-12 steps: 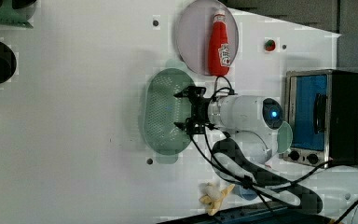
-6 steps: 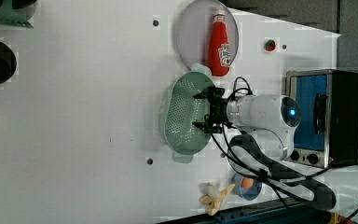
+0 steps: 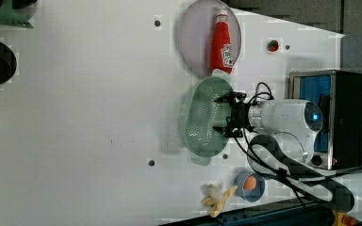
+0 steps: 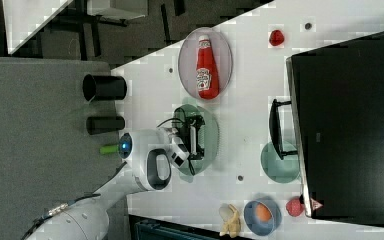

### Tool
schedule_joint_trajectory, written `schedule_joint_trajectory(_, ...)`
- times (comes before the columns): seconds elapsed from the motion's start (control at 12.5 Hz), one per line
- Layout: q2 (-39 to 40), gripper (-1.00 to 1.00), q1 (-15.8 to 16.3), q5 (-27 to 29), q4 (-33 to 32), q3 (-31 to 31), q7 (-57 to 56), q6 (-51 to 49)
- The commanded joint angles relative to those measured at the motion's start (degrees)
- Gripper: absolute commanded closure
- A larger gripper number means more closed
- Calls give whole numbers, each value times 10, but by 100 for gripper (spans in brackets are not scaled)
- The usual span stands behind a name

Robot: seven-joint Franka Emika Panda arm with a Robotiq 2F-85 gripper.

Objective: Drag strainer left to right.

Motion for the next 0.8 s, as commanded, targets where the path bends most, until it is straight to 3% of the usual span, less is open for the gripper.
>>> schedule_joint_trajectory(0.08,4,-100,-1,-10,-10,-47,-81,5)
schedule_joint_trajectory(0.8,4,-100,-3,-11,-13,-163,-203,7)
